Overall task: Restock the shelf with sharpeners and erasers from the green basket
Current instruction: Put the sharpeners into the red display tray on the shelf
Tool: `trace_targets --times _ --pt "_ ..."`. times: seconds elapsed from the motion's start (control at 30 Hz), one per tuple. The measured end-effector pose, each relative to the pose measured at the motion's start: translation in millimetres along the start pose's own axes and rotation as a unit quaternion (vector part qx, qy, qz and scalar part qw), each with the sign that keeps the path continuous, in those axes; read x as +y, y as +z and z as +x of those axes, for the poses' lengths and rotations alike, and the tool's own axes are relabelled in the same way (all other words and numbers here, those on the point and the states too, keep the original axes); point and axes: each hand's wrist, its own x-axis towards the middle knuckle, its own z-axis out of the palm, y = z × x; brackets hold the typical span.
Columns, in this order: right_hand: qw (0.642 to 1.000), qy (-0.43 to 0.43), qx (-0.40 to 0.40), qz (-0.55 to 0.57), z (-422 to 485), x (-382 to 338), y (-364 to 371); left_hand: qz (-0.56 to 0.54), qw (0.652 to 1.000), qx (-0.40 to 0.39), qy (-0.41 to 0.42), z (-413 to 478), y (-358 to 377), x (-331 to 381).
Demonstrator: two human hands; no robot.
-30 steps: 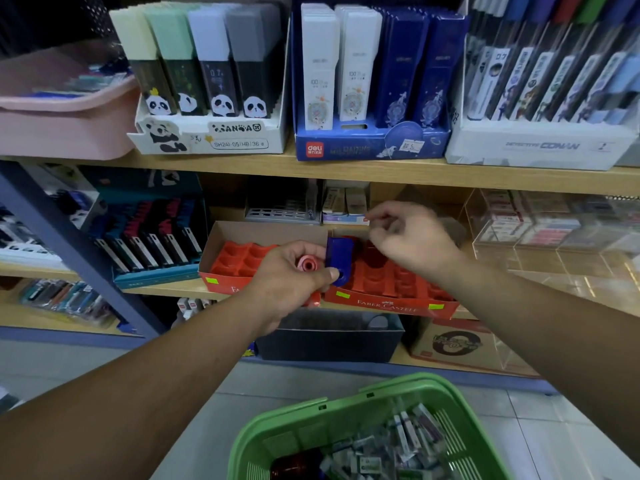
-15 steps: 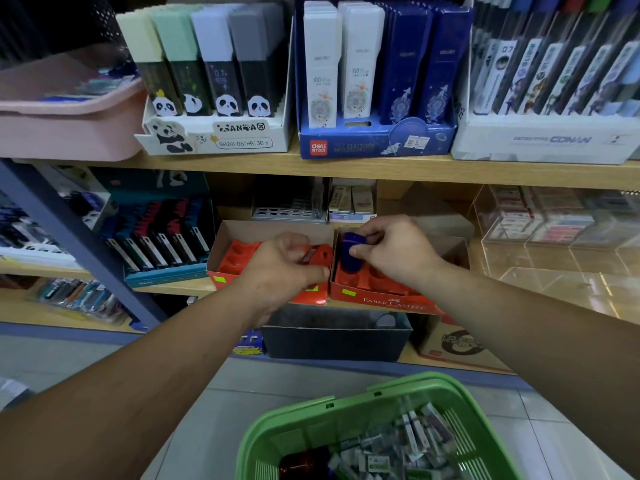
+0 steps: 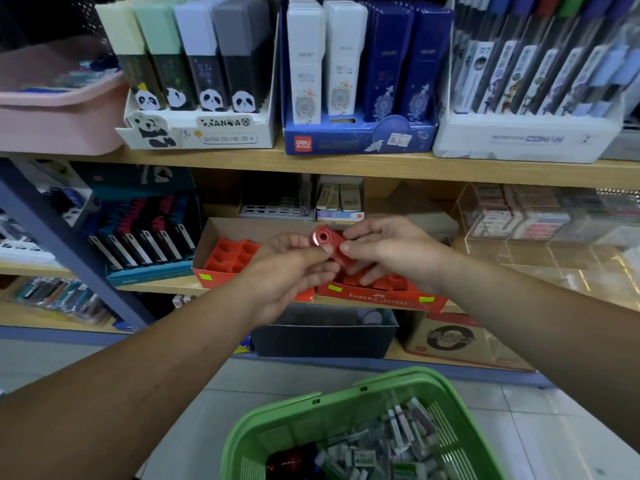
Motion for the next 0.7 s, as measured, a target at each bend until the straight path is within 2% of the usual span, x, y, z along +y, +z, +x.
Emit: trace_targets --times 0.07,0.13,0.2,0.23,0.4,0.57,0.7 --pt "0.999 0.001 0.014 0.051 -8.2 3.9 -9.5 -0.024 0.999 -0.036 -0.011 -2.3 7.1 -2.2" --pt "0.996 -0.011 0.085 0.04 -10.6 6.7 -24.4 0.09 0.995 -0.037 -0.01 -4.0 11.4 -9.0" --pt "0.983 -0.051 0.158 -0.08 -7.1 8.6 -43.4 0.248 0.968 -0.031 0.001 -4.7 11.3 -19.1" --pt "0.972 -0.07 0.172 -0.14 -5.2 10.1 -50.8 0.284 0.958 -0.029 0.01 -5.0 10.8 -23.2" --pt "0.915 -0.106 0.242 -0.304 4.6 21.2 -59.8 0.317 0.94 0.026 0.127 2.8 9.3 -29.0" --pt "0.874 -0.123 0.235 -0.407 16.6 27.9 -59.7 0.352 0.926 0.004 0.138 6.5 8.9 -37.7" --pt "0.864 -0.143 0.201 -0.438 15.0 25.1 -62.8 0.351 0.924 -0.005 0.152 7.1 0.7 -40.5"
